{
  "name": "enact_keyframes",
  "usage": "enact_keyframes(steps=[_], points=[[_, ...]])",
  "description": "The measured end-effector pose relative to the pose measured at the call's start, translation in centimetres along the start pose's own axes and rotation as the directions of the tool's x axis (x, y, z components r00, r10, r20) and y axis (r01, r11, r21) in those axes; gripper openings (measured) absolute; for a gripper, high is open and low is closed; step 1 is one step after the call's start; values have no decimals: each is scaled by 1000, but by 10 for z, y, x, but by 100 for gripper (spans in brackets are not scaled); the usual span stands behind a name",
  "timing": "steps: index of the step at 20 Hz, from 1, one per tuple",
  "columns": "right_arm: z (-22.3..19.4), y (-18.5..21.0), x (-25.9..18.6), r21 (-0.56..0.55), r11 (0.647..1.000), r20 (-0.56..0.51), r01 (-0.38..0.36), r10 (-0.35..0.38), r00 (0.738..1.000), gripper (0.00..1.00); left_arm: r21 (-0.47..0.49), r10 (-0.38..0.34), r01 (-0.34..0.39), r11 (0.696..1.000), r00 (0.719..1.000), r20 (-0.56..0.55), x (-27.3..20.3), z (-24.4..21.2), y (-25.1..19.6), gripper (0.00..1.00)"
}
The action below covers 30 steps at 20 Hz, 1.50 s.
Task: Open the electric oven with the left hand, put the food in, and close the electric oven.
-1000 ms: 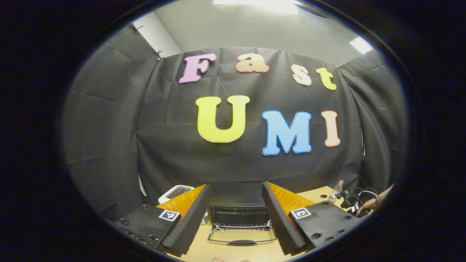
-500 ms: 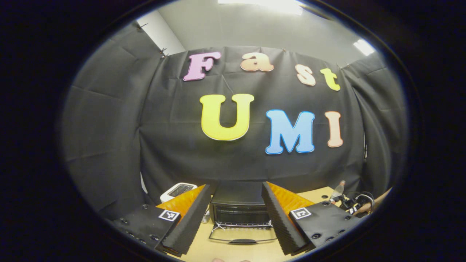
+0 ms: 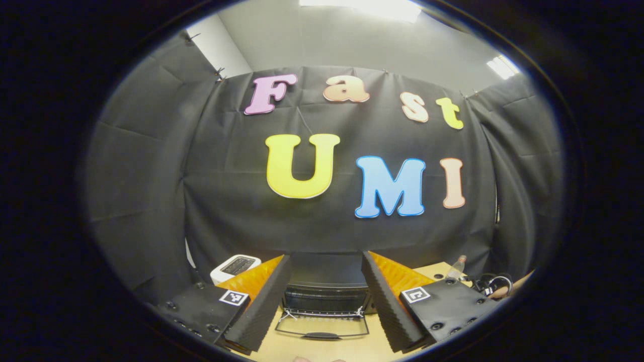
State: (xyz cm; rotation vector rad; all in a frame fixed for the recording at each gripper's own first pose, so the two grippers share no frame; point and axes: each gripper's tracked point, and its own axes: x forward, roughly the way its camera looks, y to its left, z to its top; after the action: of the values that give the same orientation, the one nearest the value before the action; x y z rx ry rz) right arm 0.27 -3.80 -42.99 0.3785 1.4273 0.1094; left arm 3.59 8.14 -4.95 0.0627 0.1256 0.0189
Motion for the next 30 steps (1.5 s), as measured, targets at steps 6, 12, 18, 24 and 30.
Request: enact_keyframes(steps=[6, 12, 18, 24, 30], points=[[-11, 9, -10, 146, 956, 66, -255, 247, 967, 0, -5, -9, 9, 1000, 1000, -21, 5, 1, -36, 95], [-17, 14, -18, 281, 879, 159, -385, 352, 922, 0, -4, -23, 23, 1000, 1000, -6, 1, 9, -49, 95], [-25, 27, -25, 337, 836, 234, -432, 370, 899, 1, -7, -66, 66, 998, 998, 1, 7, 13, -37, 99], [-33, 48, -34, 365, 789, 321, -494, 391, 863, 1, -15, -113, 113, 994, 994, 10, 16, 18, -19, 98], [-35, 96, -54, 341, 722, 424, -603, 455, 784, 1, 2, -123, 123, 992, 992, 37, 15, 24, 8, 99]])
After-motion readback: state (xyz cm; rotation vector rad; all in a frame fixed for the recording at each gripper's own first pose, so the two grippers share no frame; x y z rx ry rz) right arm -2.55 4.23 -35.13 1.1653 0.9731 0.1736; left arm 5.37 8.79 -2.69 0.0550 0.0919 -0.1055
